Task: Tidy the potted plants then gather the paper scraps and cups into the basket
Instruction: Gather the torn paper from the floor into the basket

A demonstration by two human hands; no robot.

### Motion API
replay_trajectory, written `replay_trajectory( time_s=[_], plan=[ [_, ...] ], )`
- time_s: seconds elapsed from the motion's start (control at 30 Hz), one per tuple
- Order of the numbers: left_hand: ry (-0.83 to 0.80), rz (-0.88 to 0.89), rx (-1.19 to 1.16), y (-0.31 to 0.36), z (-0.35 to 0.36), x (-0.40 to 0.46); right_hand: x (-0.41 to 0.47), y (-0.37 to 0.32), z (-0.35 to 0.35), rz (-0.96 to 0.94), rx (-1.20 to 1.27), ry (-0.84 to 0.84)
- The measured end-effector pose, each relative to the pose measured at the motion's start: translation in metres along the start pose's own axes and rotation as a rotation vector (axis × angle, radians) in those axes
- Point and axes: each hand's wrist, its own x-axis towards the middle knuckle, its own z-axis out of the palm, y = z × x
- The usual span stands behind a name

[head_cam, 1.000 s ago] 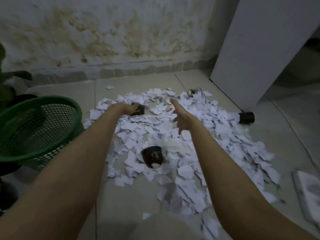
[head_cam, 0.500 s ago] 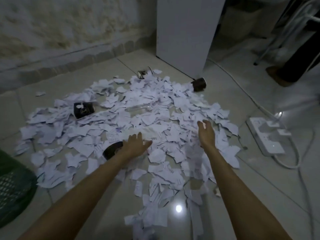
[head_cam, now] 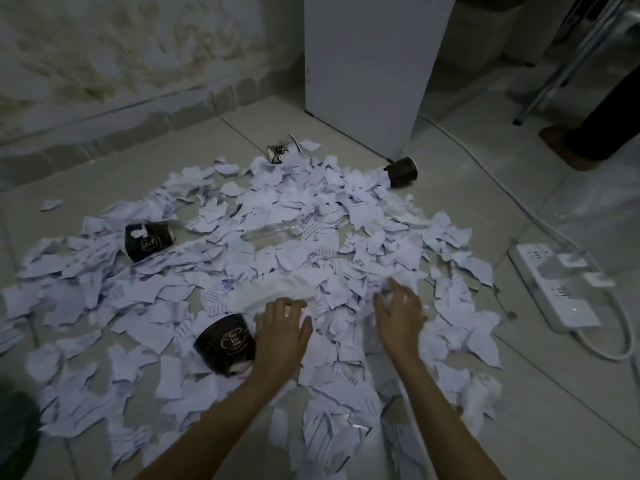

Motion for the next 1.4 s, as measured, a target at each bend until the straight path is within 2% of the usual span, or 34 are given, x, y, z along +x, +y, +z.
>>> replay_trajectory(
  time_s=[0.03,0.1,0.17,0.27,0.37,0.47,0.57,0.73,0.93,1.2,1.4],
  plan=[
    [0.136,0.004,-0.065,-0.001,0.002,0.001,0.002,0.002,-0.003,-0.017,0.000,0.122],
    [0.253,0.037,-0.197,-0.001,0.007,0.006,0.010,0.010,-0.009,0.033,-0.034,0.199],
    [0.211,0.133,-0.344,0.005,0.014,0.011,0.020,0.019,-0.010,0.146,-0.065,0.139],
    [0.000,0.208,-0.446,0.021,0.035,0.017,0.029,0.027,0.002,0.186,-0.083,0.018],
    [-0.098,0.036,-0.581,0.038,0.056,0.028,0.031,0.026,0.021,0.133,-0.149,-0.051],
    [-0.055,-0.220,-0.720,0.047,0.060,0.048,0.030,0.016,0.031,0.136,-0.141,-0.071],
    [-0.082,-0.347,-0.756,0.047,0.060,0.063,0.026,0.006,0.039,0.102,-0.059,-0.057],
    [-0.118,-0.327,-0.899,0.056,0.055,0.058,0.005,-0.018,0.057,0.053,0.365,-0.079],
    [-0.085,-0.481,-1.239,0.068,0.037,0.051,-0.014,-0.042,0.059,0.076,0.655,-0.012],
    [0.109,-0.643,-1.308,0.069,0.019,0.045,-0.029,-0.059,0.053,0.085,0.730,0.031],
    [0.183,-0.617,-1.339,0.077,-0.006,0.050,-0.029,-0.081,0.038,0.044,0.808,0.044]
  ],
)
